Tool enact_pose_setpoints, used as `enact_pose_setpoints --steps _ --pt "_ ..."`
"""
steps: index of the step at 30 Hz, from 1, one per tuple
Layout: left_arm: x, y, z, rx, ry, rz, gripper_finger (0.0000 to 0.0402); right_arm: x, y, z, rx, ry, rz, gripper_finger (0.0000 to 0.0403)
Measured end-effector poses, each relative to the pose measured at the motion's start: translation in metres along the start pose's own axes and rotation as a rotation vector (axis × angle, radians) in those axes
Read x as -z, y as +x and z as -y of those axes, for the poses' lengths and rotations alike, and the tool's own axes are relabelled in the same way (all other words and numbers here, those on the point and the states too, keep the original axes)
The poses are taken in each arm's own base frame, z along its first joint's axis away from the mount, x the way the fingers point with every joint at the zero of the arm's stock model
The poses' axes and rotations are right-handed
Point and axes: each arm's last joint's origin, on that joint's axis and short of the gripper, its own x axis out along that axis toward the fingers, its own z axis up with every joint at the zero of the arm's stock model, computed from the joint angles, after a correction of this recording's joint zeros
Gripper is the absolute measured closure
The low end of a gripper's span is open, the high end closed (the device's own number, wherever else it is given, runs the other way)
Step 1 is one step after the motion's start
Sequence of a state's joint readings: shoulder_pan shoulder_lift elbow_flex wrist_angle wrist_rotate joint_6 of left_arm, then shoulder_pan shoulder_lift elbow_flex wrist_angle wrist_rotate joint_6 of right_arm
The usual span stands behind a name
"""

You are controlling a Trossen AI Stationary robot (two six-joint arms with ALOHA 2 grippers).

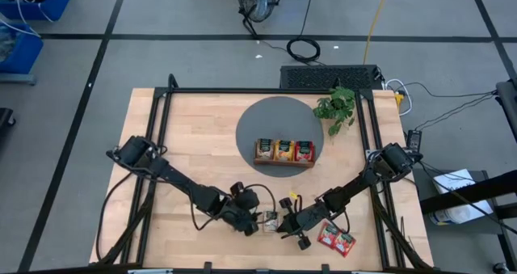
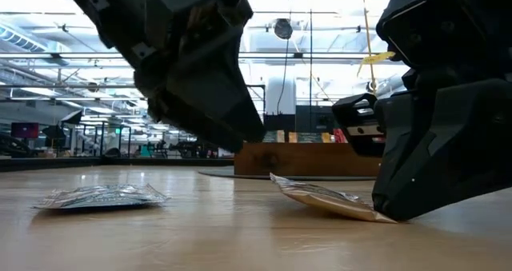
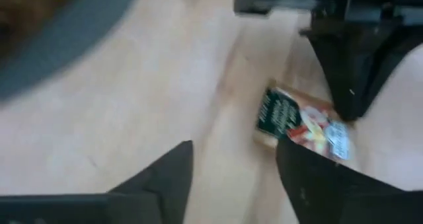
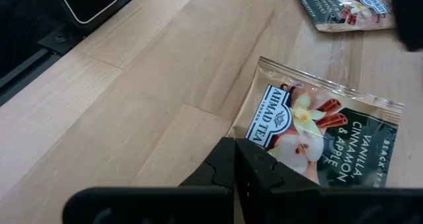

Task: Pick & Place Tea
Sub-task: Put the brown tea bag into the left section of the wooden organiser

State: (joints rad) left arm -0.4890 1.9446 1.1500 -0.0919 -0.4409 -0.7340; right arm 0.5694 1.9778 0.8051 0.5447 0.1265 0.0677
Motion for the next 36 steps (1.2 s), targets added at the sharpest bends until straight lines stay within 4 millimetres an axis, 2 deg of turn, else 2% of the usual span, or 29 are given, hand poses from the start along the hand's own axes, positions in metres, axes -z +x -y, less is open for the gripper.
enact_pose_setpoints --steps 4,9,14,20,36 --pt "-0.004 0.004 -0.004 0.056 -0.107 -0.056 0.0142 0.000 0.000 -0.001 -0.027 0.000 -0.002 0.0403" --pt "-0.006 0.011 -0.010 0.060 -0.118 -0.080 0.0123 0.001 0.000 -0.001 -0.047 -0.001 -0.013 0.0403" --pt "0.000 0.026 -0.016 0.057 -0.129 -0.124 0.0125 0.002 0.000 -0.001 -0.047 -0.002 -0.019 0.0403" --pt "-0.001 0.042 -0.014 0.164 -0.143 -0.115 0.0128 0.004 0.000 0.001 -0.046 0.002 -0.028 0.0403" --pt "0.010 0.036 -0.001 0.233 -0.130 -0.158 0.0128 0.009 -0.001 0.004 -0.035 0.016 -0.017 0.0403"
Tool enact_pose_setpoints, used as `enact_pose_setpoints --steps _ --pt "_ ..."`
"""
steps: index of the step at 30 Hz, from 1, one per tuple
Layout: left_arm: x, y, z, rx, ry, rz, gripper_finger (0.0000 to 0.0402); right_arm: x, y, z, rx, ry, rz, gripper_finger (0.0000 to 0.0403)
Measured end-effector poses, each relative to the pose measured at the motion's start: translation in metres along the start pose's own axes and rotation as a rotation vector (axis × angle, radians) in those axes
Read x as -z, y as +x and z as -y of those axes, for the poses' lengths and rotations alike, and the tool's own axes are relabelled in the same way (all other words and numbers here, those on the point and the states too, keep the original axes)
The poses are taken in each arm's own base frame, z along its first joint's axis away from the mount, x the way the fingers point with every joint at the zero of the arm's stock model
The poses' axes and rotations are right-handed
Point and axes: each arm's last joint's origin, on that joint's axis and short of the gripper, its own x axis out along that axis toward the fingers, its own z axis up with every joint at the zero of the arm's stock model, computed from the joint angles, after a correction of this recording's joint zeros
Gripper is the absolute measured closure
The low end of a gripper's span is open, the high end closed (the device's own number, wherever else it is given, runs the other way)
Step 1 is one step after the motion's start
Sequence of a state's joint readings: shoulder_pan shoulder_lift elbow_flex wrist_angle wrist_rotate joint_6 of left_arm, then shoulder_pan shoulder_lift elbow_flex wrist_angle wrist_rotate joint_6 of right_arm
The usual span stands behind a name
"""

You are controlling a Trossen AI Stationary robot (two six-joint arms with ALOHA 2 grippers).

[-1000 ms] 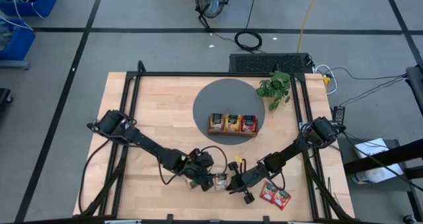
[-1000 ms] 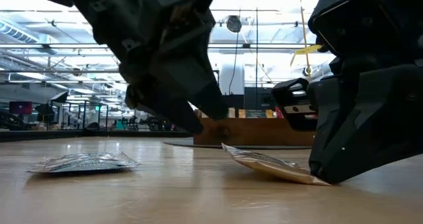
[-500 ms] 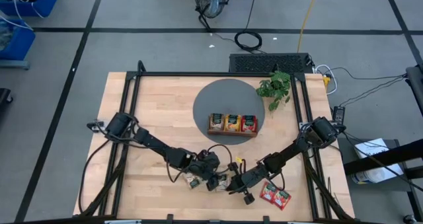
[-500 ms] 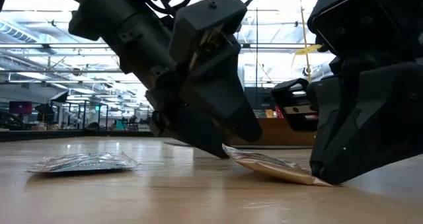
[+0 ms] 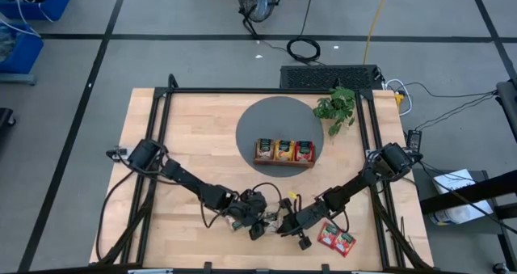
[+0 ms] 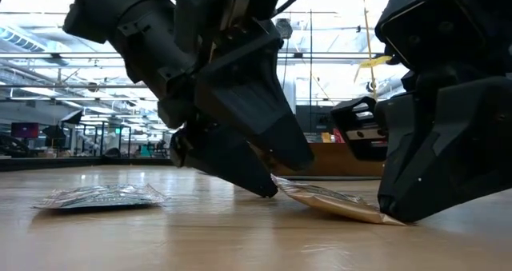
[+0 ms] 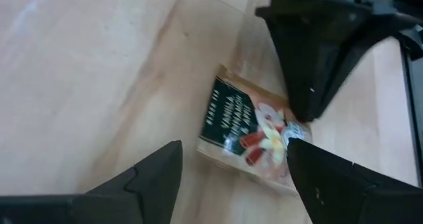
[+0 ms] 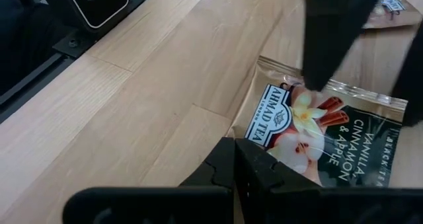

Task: Pick & Place Tea
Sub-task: Put the brown tea bag into the left section of the wooden organiser

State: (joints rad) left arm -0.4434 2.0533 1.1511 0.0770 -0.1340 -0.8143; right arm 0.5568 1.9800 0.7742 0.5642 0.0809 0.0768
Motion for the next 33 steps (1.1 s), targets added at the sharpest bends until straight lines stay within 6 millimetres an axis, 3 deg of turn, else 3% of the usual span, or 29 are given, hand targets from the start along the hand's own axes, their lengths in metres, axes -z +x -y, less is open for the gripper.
enact_pose_setpoints --steps 9,18,26,33 --pt "-0.0013 0.0005 0.0031 0.008 0.056 0.051 0.0143 -0.0005 0.0002 0.0022 0.002 0.014 0.003 0.0403" --pt "-0.0021 0.0029 0.0039 0.023 0.088 0.078 0.0240 -0.0010 0.0002 0.0022 0.004 0.015 0.009 0.0403" --pt "-0.0033 0.0030 0.0053 0.040 0.166 0.090 0.0389 -0.0032 0.0001 0.0031 0.043 0.017 0.034 0.0403" --pt "-0.0057 0.0024 0.0073 0.044 0.205 0.124 0.0389 -0.0098 -0.0015 0.0017 0.044 0.007 0.102 0.0403"
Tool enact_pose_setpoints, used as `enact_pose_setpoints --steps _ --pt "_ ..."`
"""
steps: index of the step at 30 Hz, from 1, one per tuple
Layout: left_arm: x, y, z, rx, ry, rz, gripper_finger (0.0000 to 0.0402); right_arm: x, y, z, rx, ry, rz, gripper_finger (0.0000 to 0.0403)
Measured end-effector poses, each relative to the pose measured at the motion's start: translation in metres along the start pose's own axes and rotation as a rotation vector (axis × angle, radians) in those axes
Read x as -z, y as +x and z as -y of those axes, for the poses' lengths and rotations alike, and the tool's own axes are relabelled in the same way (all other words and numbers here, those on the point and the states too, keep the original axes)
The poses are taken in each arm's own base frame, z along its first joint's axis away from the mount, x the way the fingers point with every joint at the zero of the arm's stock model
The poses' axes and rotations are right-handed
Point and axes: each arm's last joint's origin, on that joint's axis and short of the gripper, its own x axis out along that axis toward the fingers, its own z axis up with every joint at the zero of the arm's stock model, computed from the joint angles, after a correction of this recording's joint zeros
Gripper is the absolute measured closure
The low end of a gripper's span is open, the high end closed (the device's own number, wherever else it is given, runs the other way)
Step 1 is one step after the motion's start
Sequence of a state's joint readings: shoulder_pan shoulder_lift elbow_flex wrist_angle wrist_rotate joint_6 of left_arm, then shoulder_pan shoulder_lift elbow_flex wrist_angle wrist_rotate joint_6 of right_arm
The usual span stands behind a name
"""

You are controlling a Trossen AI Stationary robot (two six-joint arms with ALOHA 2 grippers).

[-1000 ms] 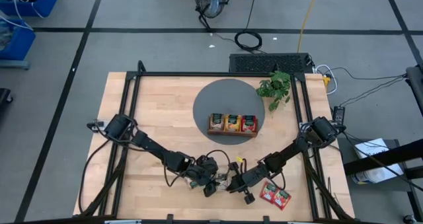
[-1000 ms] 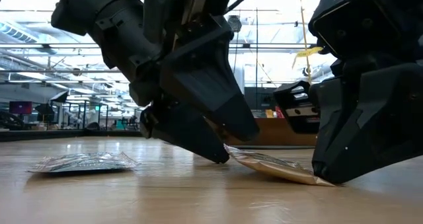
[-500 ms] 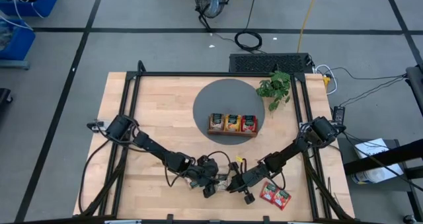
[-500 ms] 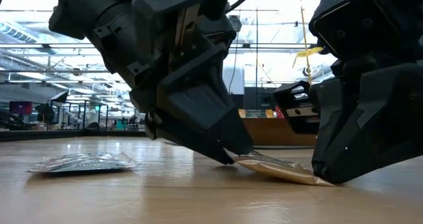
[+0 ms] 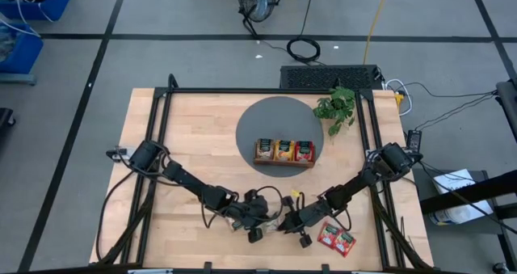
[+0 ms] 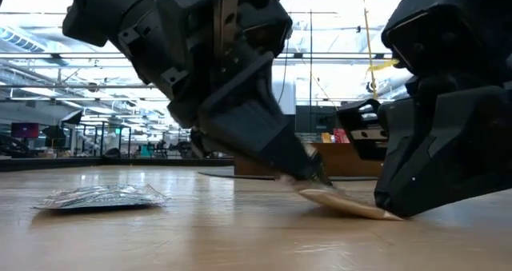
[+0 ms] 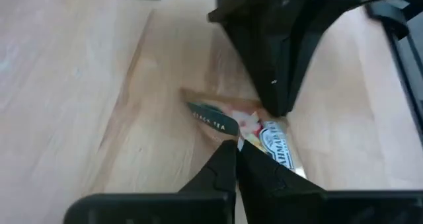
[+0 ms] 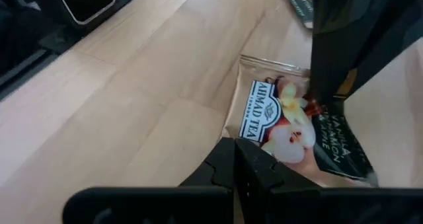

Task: Pick & Place Tea
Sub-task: Put the brown tea bag into the left section of the wooden organiser

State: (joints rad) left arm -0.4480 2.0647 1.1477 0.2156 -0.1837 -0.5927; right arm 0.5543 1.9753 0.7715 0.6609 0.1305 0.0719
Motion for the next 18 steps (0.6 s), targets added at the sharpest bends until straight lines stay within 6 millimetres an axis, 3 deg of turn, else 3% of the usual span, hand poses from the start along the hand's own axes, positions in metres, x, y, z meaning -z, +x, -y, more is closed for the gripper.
enact_pose_setpoints --steps 11,18 --pt "-0.009 -0.002 0.005 0.045 0.093 0.075 0.0397 -0.030 -0.024 -0.029 -0.057 -0.084 0.145 0.0403" --pt "-0.032 -0.032 0.013 -0.043 0.227 0.172 0.0396 -0.031 -0.028 -0.035 -0.068 -0.129 0.143 0.0403"
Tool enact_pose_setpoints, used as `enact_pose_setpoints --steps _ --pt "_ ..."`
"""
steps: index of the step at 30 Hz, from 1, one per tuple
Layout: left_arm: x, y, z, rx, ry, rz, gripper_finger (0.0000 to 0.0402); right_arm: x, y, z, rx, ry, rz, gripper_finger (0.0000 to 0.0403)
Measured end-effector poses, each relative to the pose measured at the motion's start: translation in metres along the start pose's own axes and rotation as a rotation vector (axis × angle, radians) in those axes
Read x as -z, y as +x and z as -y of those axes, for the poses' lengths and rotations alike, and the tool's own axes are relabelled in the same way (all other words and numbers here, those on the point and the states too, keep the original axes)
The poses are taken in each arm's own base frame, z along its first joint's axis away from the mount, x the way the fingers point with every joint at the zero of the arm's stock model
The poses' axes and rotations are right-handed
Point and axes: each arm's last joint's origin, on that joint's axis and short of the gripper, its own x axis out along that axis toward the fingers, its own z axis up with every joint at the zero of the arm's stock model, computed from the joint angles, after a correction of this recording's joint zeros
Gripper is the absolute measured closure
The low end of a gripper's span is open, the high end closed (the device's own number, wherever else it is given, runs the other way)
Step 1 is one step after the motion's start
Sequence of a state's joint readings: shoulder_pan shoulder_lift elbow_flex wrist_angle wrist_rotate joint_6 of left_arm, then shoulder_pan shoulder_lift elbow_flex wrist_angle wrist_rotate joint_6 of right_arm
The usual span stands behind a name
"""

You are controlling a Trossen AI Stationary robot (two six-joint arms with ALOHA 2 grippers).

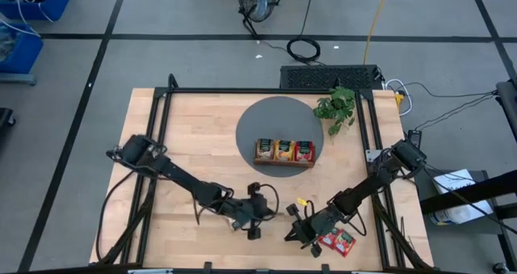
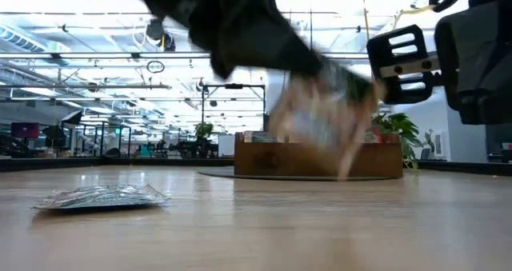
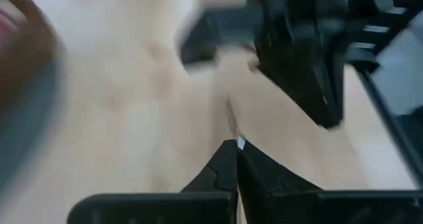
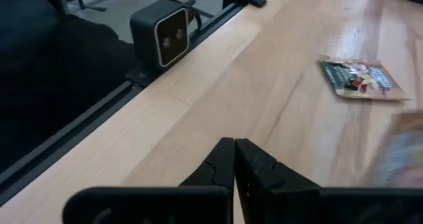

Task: Pick & Place Tea
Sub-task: Put the brown tea bag into the left section of the wooden organiser

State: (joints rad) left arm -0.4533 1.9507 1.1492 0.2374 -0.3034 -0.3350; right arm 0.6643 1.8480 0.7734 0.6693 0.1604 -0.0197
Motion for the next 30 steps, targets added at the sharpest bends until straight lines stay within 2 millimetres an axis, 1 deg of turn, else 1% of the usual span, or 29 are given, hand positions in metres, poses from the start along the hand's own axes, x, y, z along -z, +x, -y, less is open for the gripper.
enact_pose_setpoints --steps 4,6,8,10,12,15,18,20,23,26,30 --pt "-0.023 -0.029 0.005 -0.124 0.213 0.081 0.0395 0.000 0.000 0.001 0.026 -0.002 0.000 0.0403" --pt "-0.034 -0.045 0.005 -0.199 0.265 0.105 0.0394 0.000 0.000 0.002 0.067 -0.003 -0.003 0.0403" --pt "-0.045 -0.062 -0.002 -0.235 0.259 0.093 0.0397 0.002 -0.001 0.003 0.097 -0.004 -0.010 0.0403" --pt "-0.056 -0.078 -0.012 -0.264 0.197 0.088 0.0398 0.005 -0.002 0.004 0.111 -0.003 -0.016 0.0403" --pt "-0.059 -0.088 -0.019 -0.277 0.160 0.099 0.0396 0.007 -0.003 0.005 0.132 -0.001 -0.009 0.0403" --pt "-0.049 -0.093 -0.016 -0.211 0.213 0.090 0.0398 0.005 -0.005 0.006 0.180 0.009 0.047 0.0403" --pt "-0.034 -0.092 -0.010 -0.150 0.268 0.075 0.0396 0.004 -0.009 0.009 0.307 0.031 0.102 0.0403" --pt "-0.025 -0.093 -0.006 -0.131 0.283 0.094 0.0395 0.002 -0.013 0.011 0.397 0.052 0.123 0.0403" --pt "-0.012 -0.092 0.001 -0.092 0.273 0.145 0.0398 -0.005 -0.017 0.013 0.447 0.072 0.153 0.0399" --pt "-0.005 -0.094 0.009 -0.055 0.262 0.196 0.0395 -0.013 -0.021 0.016 0.463 0.115 0.206 0.0386" --pt "0.005 -0.087 0.016 -0.042 0.279 0.176 0.0395 -0.022 -0.026 0.027 0.518 0.166 0.266 0.0353"
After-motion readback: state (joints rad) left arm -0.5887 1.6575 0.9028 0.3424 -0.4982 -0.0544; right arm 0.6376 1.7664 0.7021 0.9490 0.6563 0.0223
